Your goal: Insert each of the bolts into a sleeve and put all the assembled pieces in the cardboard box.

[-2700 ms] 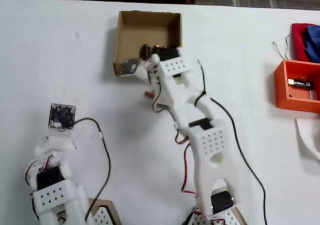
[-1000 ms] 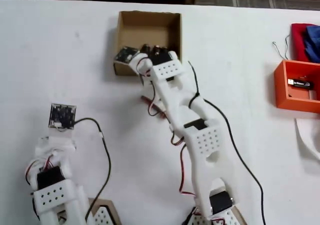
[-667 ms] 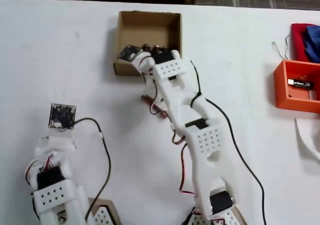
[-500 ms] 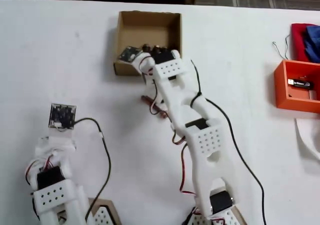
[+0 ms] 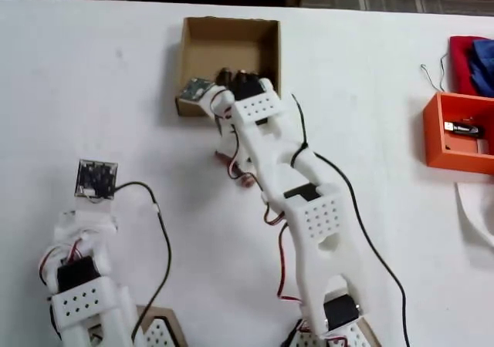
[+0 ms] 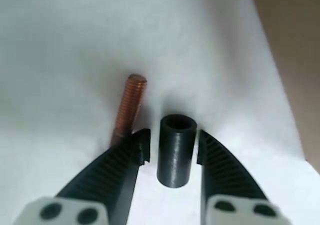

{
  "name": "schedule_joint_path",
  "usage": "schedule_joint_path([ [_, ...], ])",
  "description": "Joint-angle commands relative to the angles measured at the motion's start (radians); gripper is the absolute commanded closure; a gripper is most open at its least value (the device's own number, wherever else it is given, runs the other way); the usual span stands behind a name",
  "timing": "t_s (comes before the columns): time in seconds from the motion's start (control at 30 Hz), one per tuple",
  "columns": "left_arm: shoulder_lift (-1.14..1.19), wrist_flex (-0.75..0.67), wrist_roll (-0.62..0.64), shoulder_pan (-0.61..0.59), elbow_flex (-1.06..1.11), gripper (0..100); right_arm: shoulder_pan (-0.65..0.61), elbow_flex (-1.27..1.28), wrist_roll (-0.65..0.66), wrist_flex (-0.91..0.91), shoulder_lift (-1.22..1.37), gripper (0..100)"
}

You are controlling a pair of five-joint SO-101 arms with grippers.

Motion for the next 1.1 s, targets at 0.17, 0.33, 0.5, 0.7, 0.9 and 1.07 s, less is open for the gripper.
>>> schedule_joint_path([
  [0.17, -0.009, -0.018, -0.008, 0.009, -0.004, 96, 0.081, -0.190, 0.005, 0.117, -0.001, 84.7],
  [0.33, -0.009, -0.018, -0.008, 0.009, -0.004, 96, 0.099, -0.226, 0.061, 0.153, 0.005, 84.7],
  [0.5, -0.009, -0.018, -0.008, 0.009, -0.004, 96, 0.077, -0.226, 0.064, 0.145, 0.005, 84.7],
  [0.7, -0.009, -0.018, -0.008, 0.009, -0.004, 96, 0.067, -0.233, 0.068, 0.104, 0.056, 84.7],
  [0.9, -0.009, -0.018, -0.008, 0.009, -0.004, 96, 0.067, -0.235, 0.068, 0.067, 0.133, 84.8],
  [1.07, -0.009, -0.018, -0.008, 0.009, -0.004, 96, 0.067, -0.235, 0.068, 0.067, 0.142, 85.0],
])
